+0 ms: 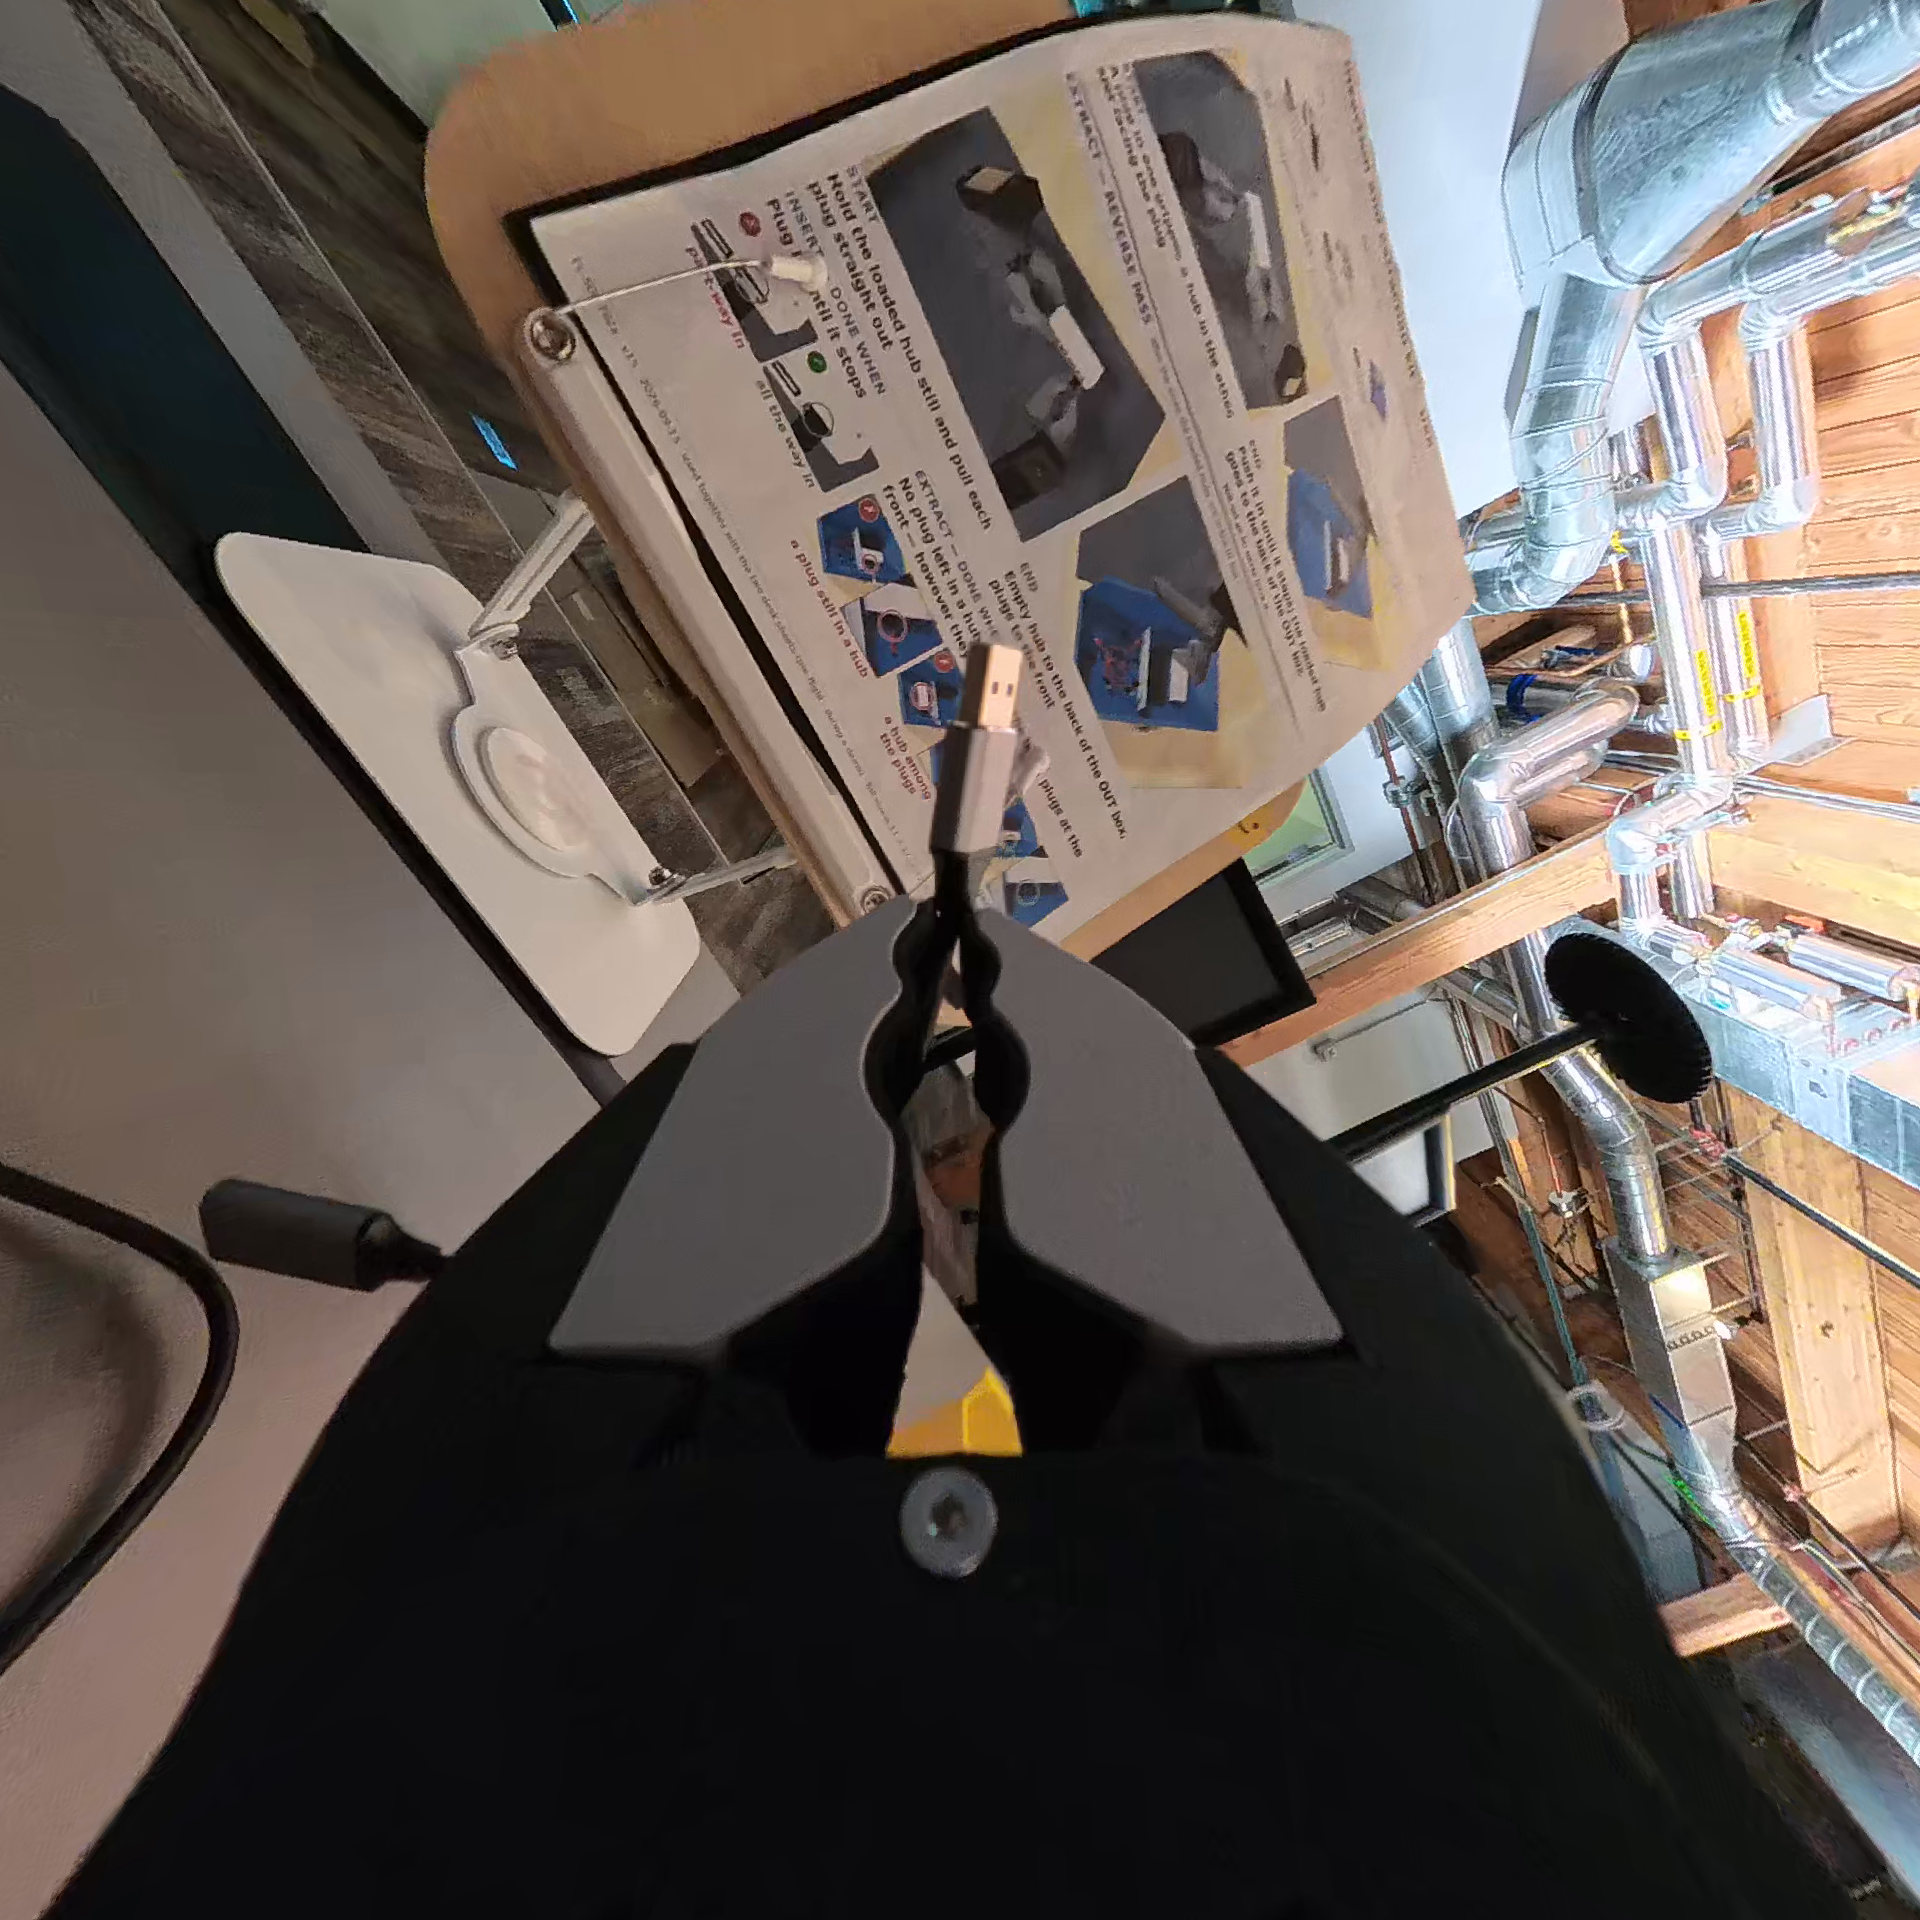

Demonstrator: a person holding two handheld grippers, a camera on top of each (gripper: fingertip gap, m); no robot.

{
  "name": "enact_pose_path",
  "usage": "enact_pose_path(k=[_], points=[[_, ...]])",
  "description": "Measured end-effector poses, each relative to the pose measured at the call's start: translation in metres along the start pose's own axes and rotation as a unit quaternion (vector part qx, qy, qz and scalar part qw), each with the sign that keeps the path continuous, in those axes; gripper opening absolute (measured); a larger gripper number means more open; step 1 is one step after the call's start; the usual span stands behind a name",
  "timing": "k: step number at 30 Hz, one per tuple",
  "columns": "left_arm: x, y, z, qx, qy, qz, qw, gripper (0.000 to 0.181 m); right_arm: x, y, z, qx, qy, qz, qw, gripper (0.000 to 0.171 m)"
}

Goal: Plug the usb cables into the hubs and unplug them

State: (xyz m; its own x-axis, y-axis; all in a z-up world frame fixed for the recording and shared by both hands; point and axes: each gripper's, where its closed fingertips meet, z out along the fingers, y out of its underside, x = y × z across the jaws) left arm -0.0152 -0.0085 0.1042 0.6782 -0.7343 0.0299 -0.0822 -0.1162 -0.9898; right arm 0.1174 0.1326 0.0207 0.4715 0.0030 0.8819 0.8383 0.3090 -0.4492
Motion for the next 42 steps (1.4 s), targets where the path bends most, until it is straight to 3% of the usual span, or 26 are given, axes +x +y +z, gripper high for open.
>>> enact_pose_path(k=[8,17,27,31,39,42], points=[[-0.001,0.002,0.002,-0.005,0.000,-0.002,1.000,0.028,-0.021,0.011,0.010,-0.001,-0.024,0.009,1.000,0.005],[-0.005,0.003,0.000,-0.005,-0.006,-0.006,1.000,0.028,-0.069,-0.007,-0.026,0.037,-0.183,0.013,0.982,0.005],[-0.004,0.003,-0.006,-0.004,-0.004,-0.002,1.000,0.027,-0.134,-0.023,-0.083,0.150,-0.350,-0.040,0.924,0.005],[-0.003,0.006,-0.006,-0.013,0.001,0.004,1.000,0.027,-0.159,-0.015,-0.096,0.144,-0.428,-0.033,0.892,0.001],[-0.002,0.010,-0.002,-0.024,0.002,0.007,1.000,0.029,-0.175,-0.010,-0.106,0.127,-0.495,-0.025,0.859,0.001],[-0.001,0.009,-0.002,-0.024,0.002,0.008,1.000,0.027,-0.179,-0.004,-0.109,0.102,-0.530,-0.040,0.841,0.012]])
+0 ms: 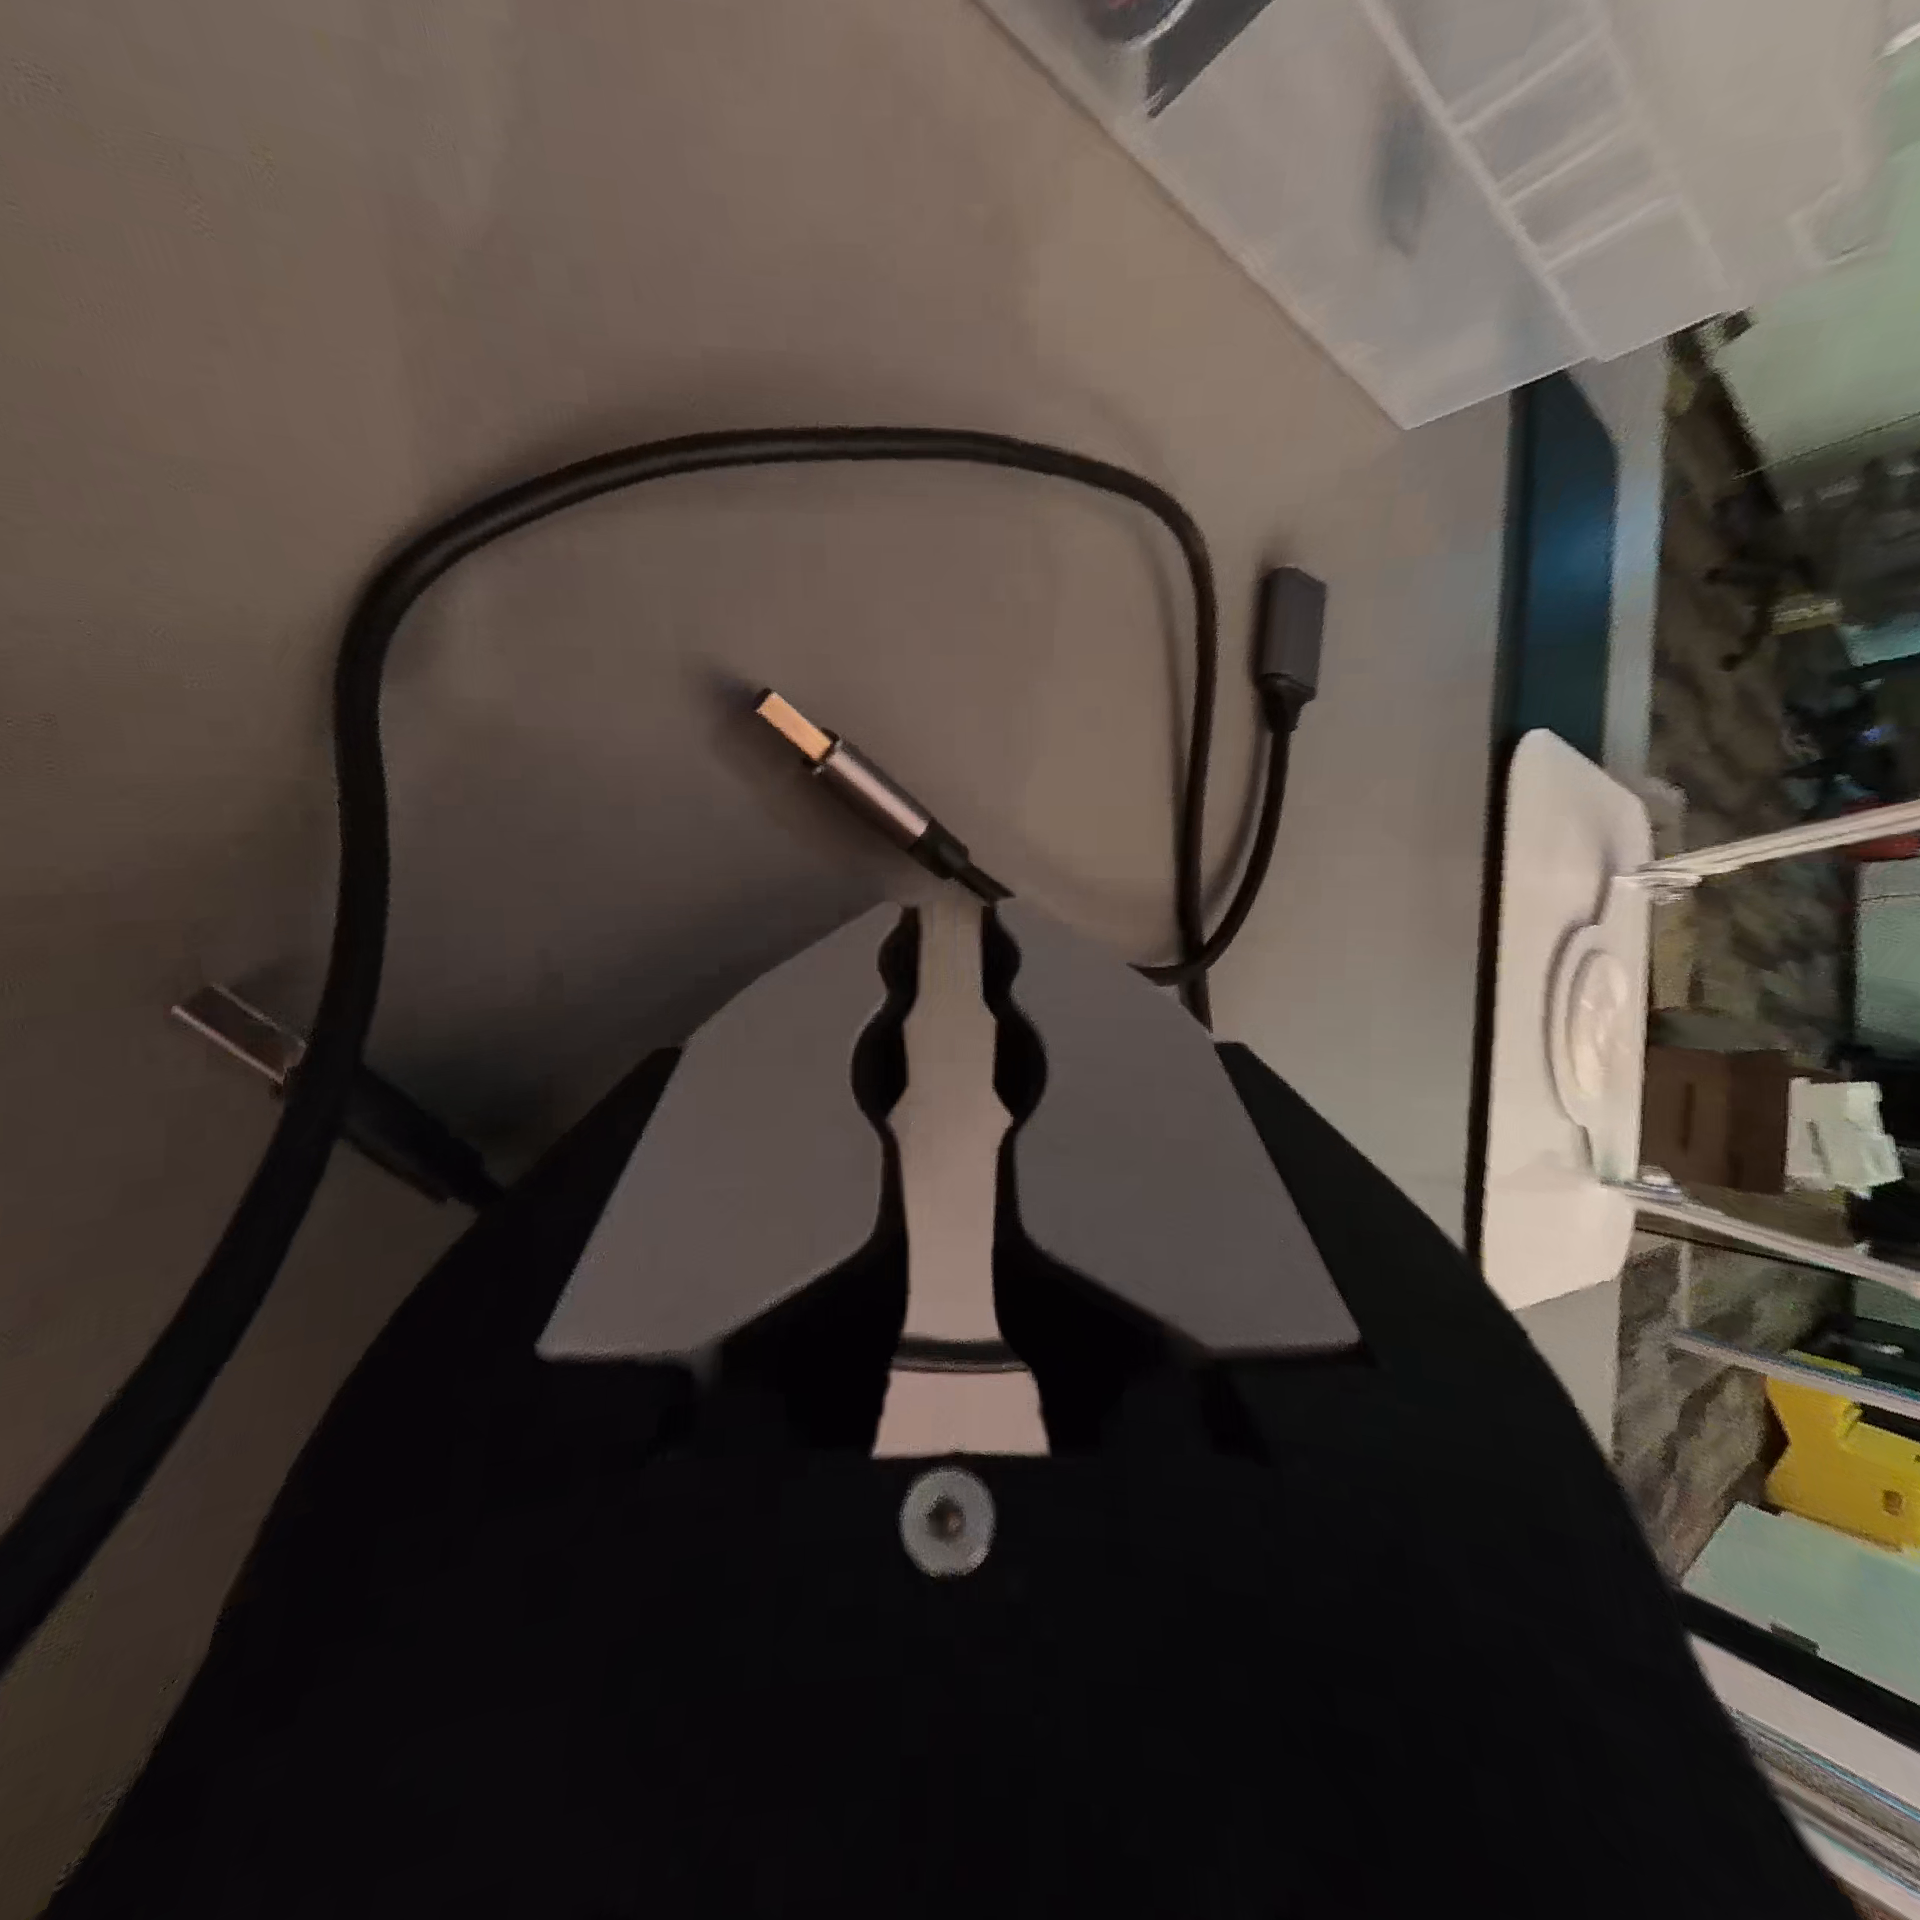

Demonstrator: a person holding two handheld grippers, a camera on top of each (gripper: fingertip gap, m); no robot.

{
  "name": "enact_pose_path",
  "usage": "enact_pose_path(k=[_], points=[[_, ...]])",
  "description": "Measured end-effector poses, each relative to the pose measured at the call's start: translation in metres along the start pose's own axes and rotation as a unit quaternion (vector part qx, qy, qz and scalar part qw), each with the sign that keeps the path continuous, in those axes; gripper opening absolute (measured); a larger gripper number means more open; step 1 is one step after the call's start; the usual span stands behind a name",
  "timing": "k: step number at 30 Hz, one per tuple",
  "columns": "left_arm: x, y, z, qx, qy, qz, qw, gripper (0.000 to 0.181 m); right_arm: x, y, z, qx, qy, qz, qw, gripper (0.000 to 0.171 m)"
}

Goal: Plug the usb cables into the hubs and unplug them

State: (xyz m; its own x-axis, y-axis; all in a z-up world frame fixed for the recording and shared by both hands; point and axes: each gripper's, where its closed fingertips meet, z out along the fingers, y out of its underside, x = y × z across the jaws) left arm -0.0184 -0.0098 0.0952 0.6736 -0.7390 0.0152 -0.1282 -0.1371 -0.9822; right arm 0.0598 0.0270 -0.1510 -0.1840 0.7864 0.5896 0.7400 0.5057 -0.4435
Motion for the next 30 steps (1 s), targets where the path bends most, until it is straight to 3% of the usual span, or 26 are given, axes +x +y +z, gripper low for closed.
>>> enact_pose_path(k=[3,10,22,30], points=[[0.000,0.001,0.001,-0.005,-0.002,0.002,1.000,0.027,0.003,-0.004,0.005,0.004,-0.013,0.004,1.000,0.021],[-0.002,0.002,0.000,-0.007,-0.007,0.003,1.000,0.027,-0.003,-0.014,0.013,0.018,-0.103,0.018,0.994,0.015],[-0.007,0.003,-0.002,0.000,-0.007,-0.010,1.000,0.027,-0.008,-0.040,0.026,0.110,-0.188,0.103,0.971,0.021],[0.005,-0.004,-0.005,0.025,0.041,-0.013,0.999,0.027,-0.011,-0.040,0.025,0.121,-0.224,0.116,0.960,0.022]])
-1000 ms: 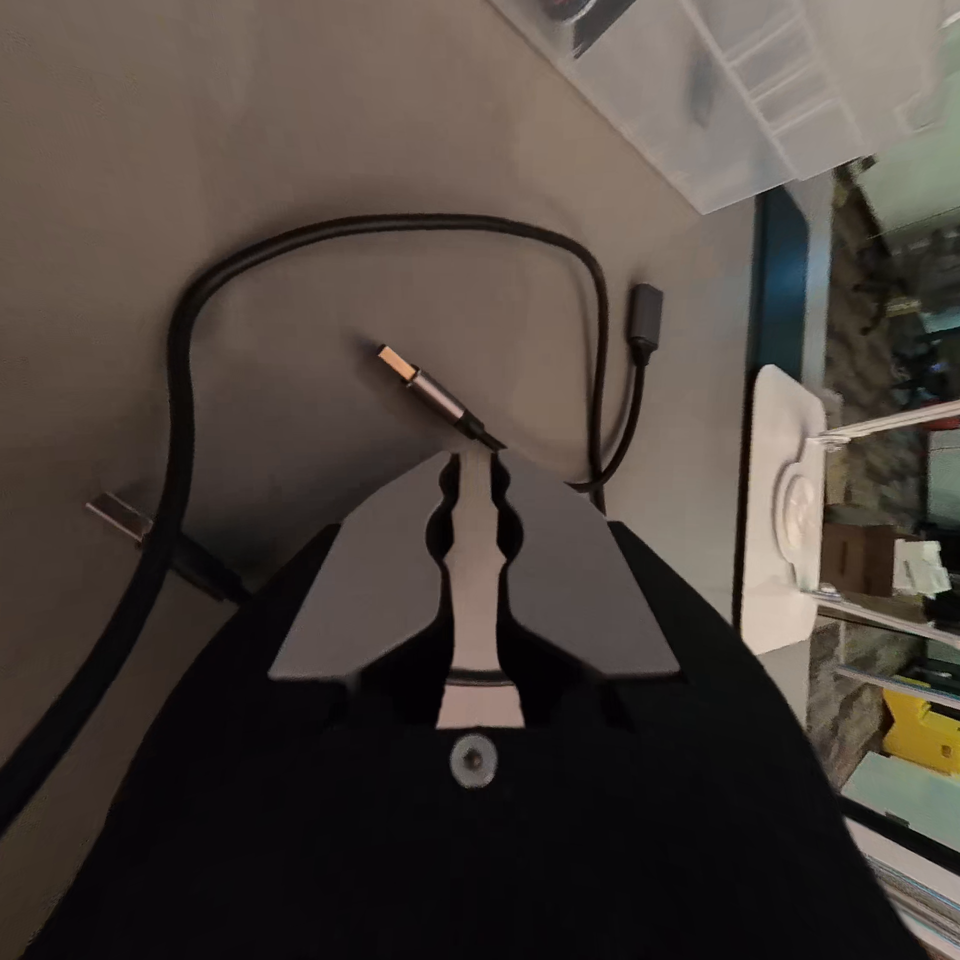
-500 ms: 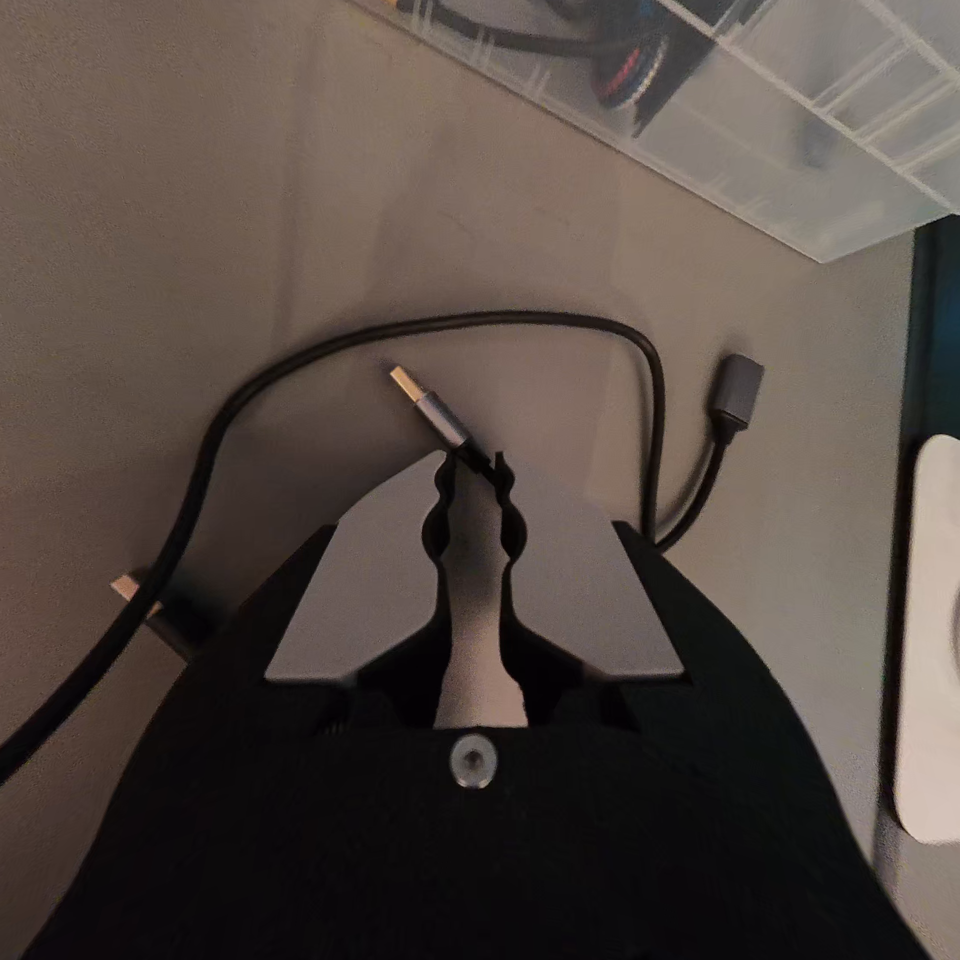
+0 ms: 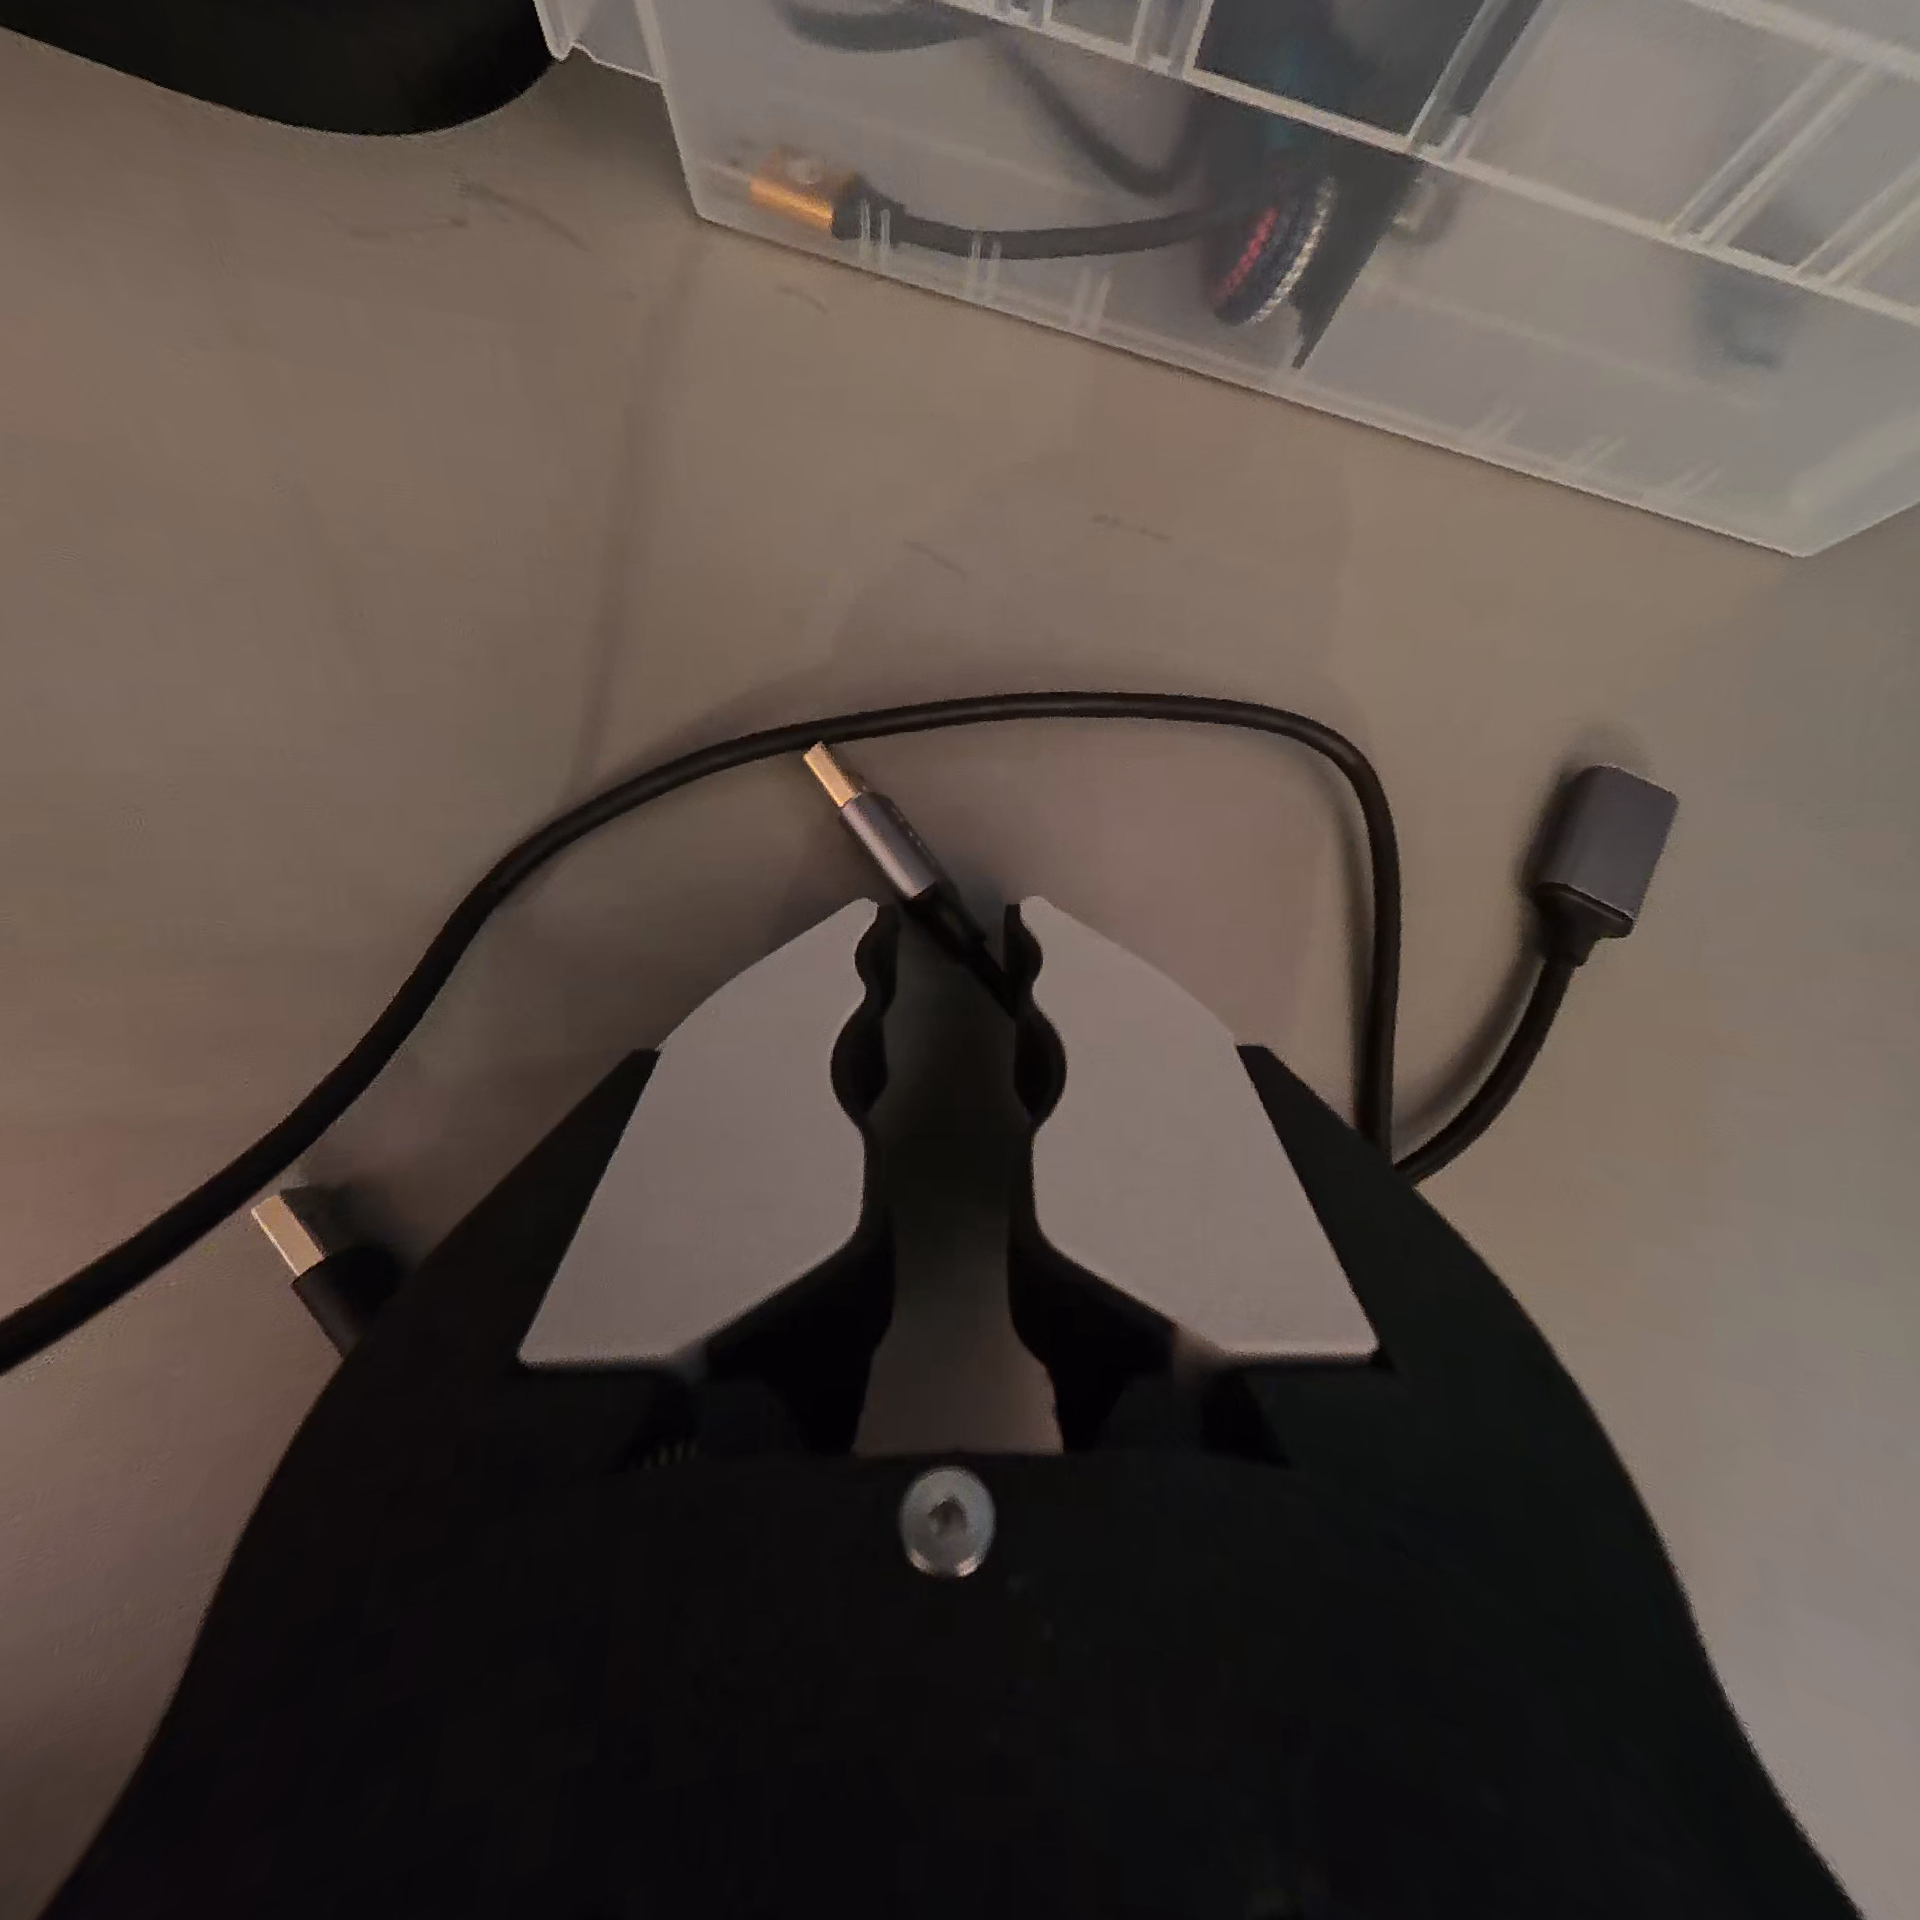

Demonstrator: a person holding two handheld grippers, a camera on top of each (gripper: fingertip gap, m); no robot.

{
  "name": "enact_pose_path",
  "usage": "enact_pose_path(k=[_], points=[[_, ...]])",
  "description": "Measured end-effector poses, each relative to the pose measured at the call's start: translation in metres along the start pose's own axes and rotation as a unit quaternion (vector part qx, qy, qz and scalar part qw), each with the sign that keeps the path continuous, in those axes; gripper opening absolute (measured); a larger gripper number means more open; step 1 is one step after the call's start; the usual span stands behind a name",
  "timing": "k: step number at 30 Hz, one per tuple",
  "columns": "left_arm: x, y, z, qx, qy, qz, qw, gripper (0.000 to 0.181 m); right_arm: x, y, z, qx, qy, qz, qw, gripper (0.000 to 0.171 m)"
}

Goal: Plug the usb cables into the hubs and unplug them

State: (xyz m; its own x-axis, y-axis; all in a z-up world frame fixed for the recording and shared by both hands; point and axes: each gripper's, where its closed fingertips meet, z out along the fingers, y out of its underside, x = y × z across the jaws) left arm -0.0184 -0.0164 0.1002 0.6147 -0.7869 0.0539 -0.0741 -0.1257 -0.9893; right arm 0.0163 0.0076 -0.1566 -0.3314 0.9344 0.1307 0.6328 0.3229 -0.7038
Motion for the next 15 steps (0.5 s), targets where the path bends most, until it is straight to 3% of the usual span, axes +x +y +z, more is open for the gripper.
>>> enact_pose_path(k=[13,15], points=[[0.000,0.001,0.003,0.000,0.004,-0.006,1.000,0.028,-0.008,-0.001,-0.002,-0.006,-0.029,0.025,0.999,0.011],[0.000,0.001,0.003,0.001,0.004,-0.006,1.000,0.027,-0.008,-0.016,-0.013,0.027,-0.025,0.036,0.999,0.008]])
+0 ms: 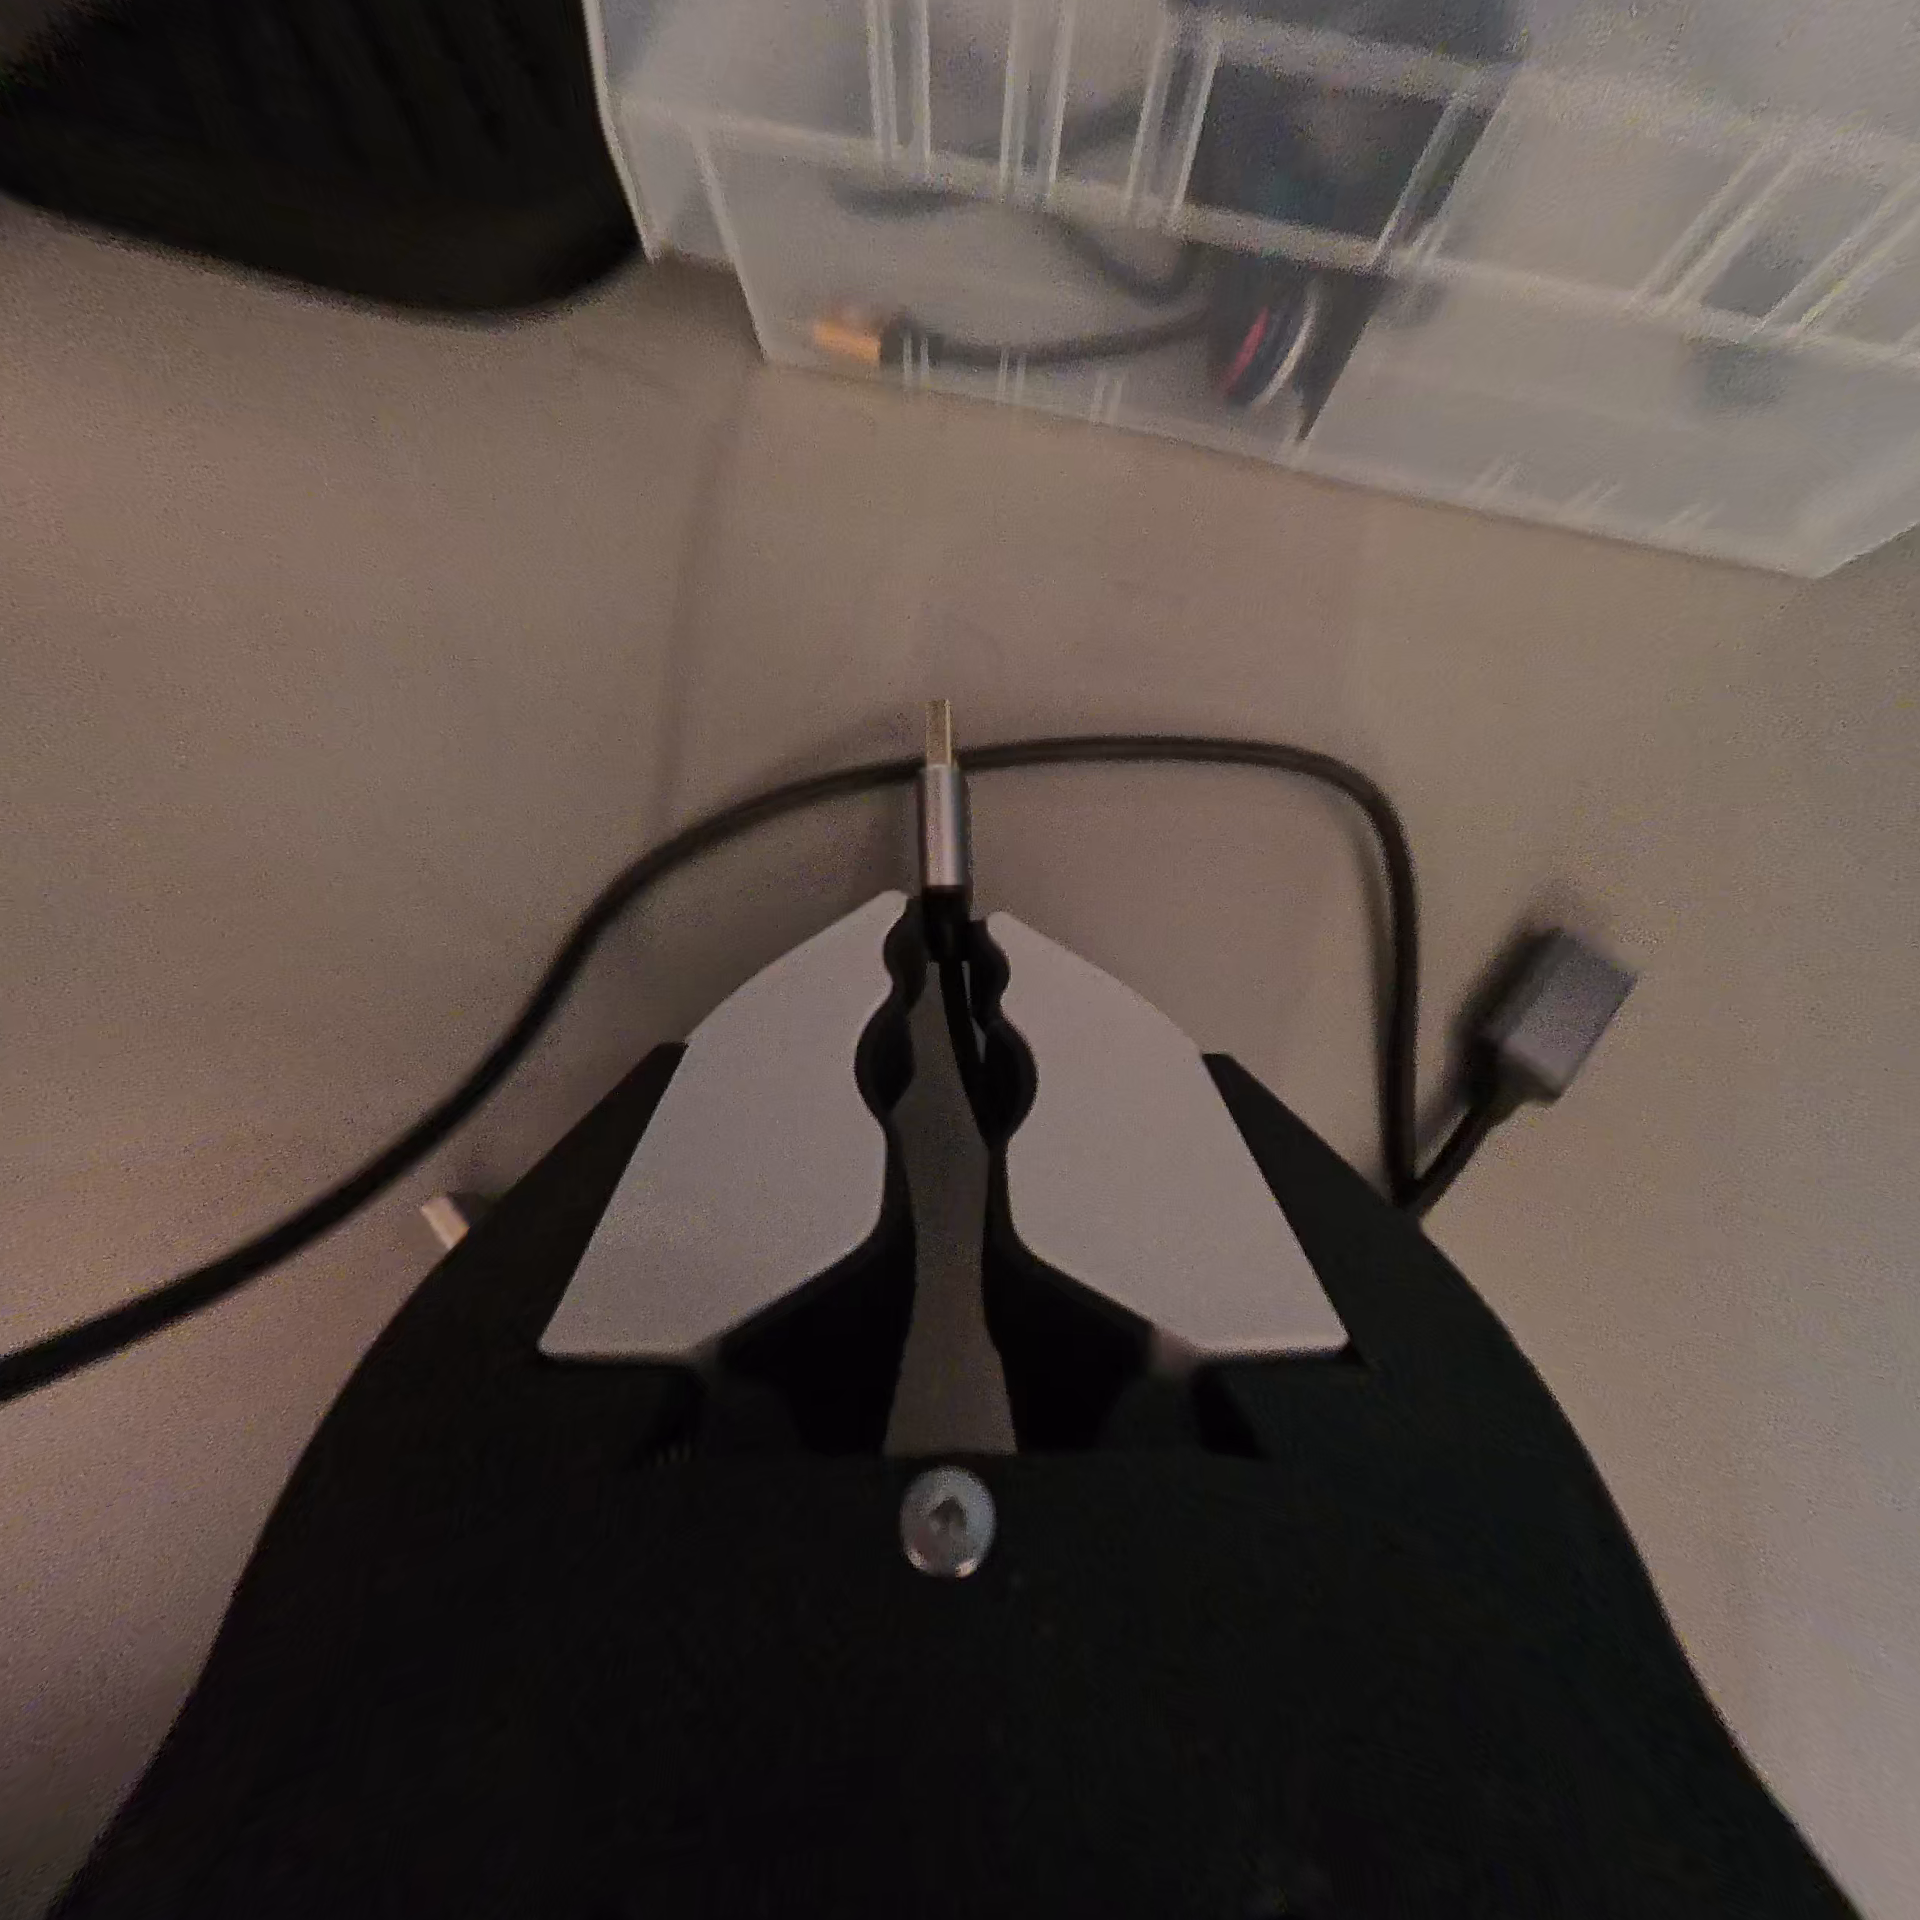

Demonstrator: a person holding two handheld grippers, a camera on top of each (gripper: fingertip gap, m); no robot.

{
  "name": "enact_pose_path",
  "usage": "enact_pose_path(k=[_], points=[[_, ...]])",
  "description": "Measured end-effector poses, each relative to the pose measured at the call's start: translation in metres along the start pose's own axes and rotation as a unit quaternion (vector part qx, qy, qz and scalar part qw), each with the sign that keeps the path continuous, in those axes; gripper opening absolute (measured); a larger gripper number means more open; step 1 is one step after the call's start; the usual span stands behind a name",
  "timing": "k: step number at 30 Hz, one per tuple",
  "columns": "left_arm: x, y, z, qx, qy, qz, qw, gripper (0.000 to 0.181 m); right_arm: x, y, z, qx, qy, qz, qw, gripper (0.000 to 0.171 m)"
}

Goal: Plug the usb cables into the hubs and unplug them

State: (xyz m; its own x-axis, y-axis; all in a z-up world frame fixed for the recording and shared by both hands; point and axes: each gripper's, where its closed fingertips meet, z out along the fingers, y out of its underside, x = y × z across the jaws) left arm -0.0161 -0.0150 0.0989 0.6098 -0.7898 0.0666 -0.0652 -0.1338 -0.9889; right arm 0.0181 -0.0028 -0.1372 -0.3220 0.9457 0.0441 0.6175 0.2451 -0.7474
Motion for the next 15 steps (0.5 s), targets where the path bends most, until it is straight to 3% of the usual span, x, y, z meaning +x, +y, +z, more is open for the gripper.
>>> enact_pose_path(k=[15], points=[[-0.008,-0.009,0.000,0.029,-0.037,0.020,0.999,0.027,0.004,-0.076,-0.140,0.190,0.074,0.166,0.965,0.007]])
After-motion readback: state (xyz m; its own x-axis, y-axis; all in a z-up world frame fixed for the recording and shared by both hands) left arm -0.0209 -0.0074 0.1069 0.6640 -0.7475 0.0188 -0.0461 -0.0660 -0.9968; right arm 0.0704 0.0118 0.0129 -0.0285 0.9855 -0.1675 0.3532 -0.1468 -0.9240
